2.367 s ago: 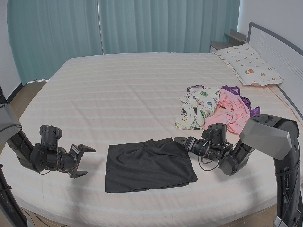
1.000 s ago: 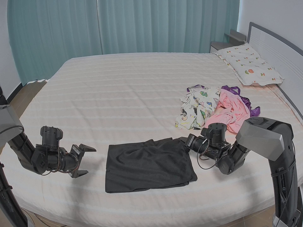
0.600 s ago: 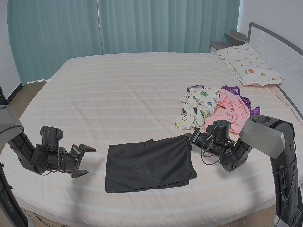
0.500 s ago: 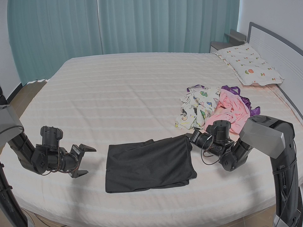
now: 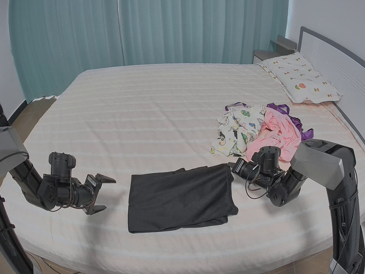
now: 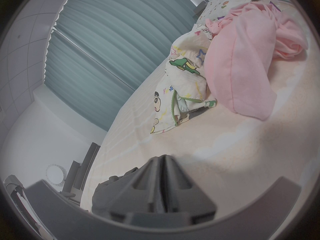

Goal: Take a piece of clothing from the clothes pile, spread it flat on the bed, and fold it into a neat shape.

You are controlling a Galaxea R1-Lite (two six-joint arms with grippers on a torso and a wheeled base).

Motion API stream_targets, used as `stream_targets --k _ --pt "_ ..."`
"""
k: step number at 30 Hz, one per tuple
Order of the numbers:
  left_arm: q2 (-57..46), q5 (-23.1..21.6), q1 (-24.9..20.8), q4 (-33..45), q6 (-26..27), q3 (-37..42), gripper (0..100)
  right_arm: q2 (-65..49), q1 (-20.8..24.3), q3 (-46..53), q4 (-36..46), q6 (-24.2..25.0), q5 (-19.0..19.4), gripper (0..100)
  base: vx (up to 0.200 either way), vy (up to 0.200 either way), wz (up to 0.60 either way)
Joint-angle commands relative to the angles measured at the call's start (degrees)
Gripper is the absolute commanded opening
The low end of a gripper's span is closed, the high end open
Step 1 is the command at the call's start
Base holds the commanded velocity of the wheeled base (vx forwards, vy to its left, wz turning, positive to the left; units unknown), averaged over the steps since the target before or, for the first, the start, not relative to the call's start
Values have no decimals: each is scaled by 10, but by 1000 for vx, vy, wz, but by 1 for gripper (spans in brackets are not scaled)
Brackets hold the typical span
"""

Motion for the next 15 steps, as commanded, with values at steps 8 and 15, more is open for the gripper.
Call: stream_targets --k 8,15 --pt "1 0 0 0 0 0 100 -47 -5 69 -4 -5 23 100 0 0 0" --pt "2 0 0 0 1 1 100 -55 6 133 -21 -55 71 100 0 0 0"
